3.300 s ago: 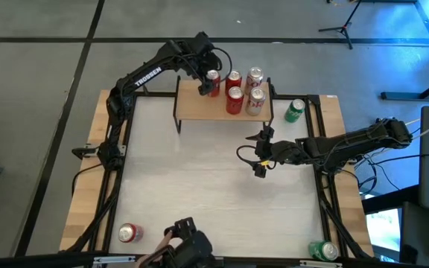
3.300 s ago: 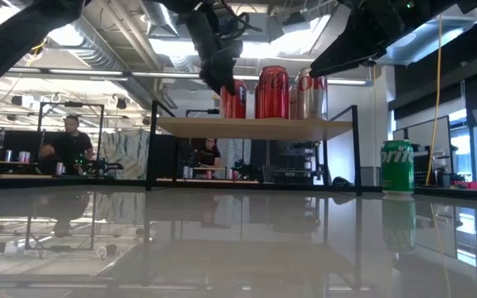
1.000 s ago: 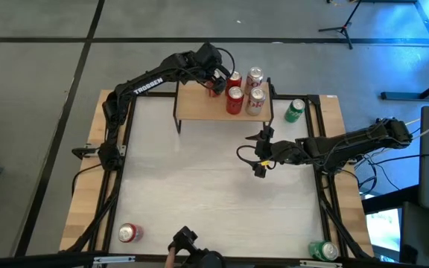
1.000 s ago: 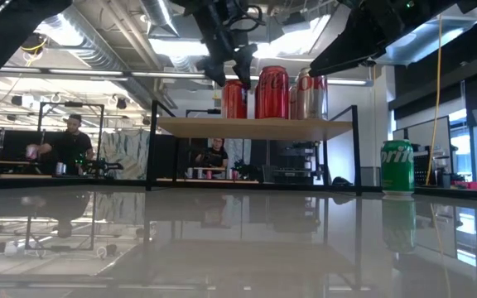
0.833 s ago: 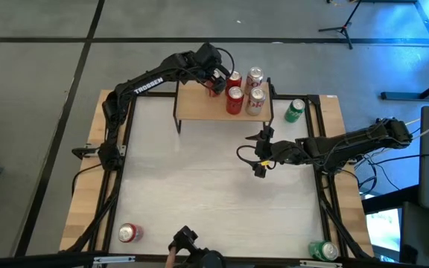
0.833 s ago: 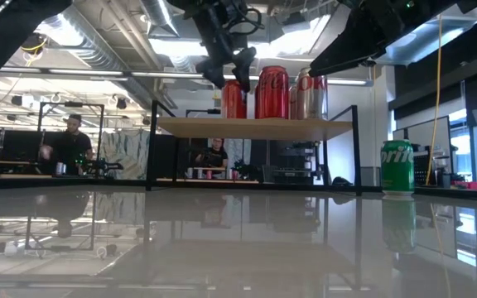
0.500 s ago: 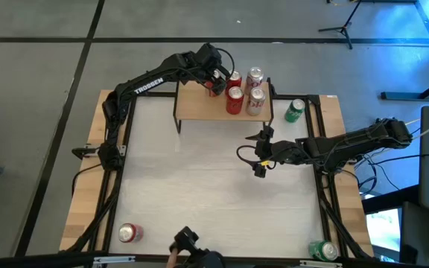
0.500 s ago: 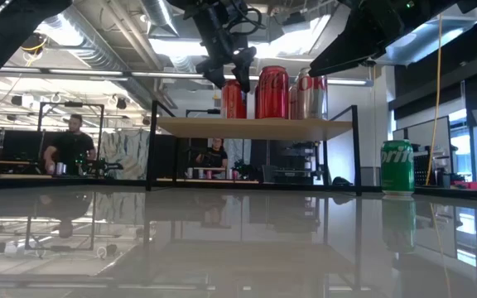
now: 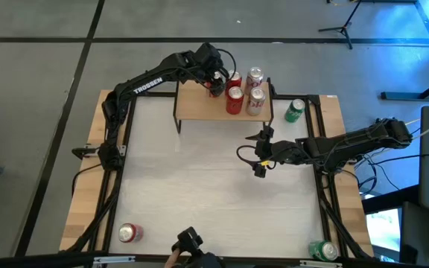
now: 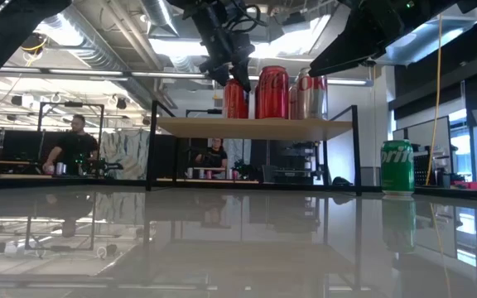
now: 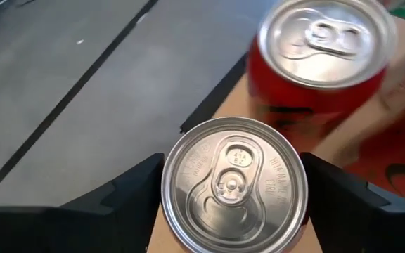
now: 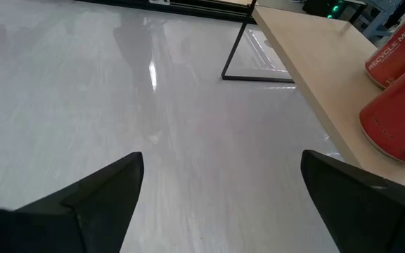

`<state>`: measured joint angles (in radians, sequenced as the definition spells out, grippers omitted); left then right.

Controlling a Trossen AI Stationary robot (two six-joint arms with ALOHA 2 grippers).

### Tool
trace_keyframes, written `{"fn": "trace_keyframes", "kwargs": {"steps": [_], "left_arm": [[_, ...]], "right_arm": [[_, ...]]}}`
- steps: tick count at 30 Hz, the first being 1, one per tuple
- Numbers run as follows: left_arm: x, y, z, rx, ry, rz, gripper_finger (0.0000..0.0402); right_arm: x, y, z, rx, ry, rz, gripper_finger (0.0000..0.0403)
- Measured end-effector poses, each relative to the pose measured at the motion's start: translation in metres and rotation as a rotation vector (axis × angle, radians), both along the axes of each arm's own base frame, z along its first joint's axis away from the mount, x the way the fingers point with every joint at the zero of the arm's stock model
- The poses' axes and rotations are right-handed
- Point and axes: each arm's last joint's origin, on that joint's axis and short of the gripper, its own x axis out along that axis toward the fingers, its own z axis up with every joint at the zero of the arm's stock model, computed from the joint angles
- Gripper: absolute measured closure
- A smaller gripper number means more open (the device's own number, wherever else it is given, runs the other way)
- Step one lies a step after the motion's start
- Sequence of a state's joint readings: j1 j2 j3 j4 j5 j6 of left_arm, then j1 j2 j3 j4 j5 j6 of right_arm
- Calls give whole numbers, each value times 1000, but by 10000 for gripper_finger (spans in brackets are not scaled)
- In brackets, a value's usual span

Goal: Place canned beverage on shelf
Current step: Put the right red soda can on the shelf

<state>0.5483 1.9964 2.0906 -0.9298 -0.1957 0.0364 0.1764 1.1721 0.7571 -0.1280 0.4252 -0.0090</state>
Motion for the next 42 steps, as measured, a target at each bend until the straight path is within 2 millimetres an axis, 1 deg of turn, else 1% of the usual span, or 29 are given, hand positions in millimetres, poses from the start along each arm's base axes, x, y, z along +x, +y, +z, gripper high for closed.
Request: {"fn": "trace_keyframes", "kwargs": {"steps": [5, 8, 12, 15, 20, 24, 26, 31, 34, 38, 42], "left_arm": [[-7, -2, 5, -6, 33, -116, 121], [-14, -3, 10, -30, 41, -189, 121], [-23, -3, 17, -68, 8, -292, 121], [-25, -2, 16, -86, 10, -347, 121], [-26, 0, 16, -26, 41, -460, 121], [-29, 6, 17, 27, 60, -513, 121], [-31, 9, 17, 47, 66, -569, 121], [-35, 19, 13, 77, 74, -630, 112], [-38, 22, 10, 75, 72, -660, 111], [-42, 29, 11, 38, -9, -712, 110], [-40, 33, 5, 52, 11, -720, 109]], "right_arm": [[0, 0, 0, 0, 0, 0, 22], [0, 0, 0, 0, 0, 0, 22], [0, 0, 0, 0, -1, 0, 22], [0, 0, 0, 0, -1, 0, 22], [0, 0, 0, 0, -3, 0, 22], [0, 0, 0, 0, -2, 0, 22], [0, 0, 0, 0, -3, 0, 22], [0, 0, 0, 0, -4, 1, 22], [0, 0, 1, 1, -5, 0, 22], [1, 0, 1, 1, -15, 1, 22], [1, 0, 2, -4, -18, 4, 22]]}}
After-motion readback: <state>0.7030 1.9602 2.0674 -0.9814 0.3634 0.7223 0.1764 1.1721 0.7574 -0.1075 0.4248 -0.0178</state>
